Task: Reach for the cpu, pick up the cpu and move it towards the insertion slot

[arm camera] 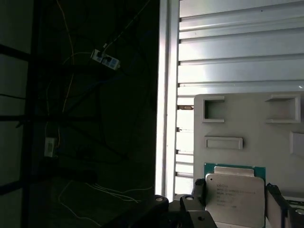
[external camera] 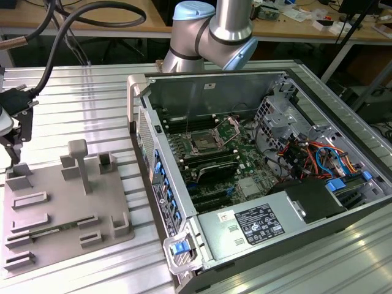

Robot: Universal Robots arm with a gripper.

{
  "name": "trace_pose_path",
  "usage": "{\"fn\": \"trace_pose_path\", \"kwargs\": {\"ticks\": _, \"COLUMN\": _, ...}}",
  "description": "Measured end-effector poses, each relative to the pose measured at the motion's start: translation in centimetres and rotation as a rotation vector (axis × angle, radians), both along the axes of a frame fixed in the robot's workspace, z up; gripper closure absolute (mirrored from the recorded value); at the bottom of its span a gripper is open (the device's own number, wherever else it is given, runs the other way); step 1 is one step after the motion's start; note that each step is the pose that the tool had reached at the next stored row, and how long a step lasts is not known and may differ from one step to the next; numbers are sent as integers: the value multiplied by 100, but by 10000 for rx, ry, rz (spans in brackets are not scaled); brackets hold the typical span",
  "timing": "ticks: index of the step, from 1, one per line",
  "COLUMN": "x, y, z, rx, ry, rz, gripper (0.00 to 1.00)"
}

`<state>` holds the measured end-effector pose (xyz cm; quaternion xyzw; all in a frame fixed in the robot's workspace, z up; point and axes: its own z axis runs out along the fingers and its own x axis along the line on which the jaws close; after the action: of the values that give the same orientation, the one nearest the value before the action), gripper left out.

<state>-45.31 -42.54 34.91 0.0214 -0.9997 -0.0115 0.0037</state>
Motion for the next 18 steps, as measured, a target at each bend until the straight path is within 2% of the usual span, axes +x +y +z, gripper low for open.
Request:
{"fn": "trace_pose_path", "kwargs": {"ticks": 9, "x": 1, "y": 0, "z": 124, "rx": 3, "ry": 0, "rz": 0, "gripper": 45}}
{"fn": "trace_pose_path", "kwargs": {"ticks": 18, "x": 2, "y": 0, "z": 201, "rx": 5, "ry": 0, "rz": 0, "gripper": 45}}
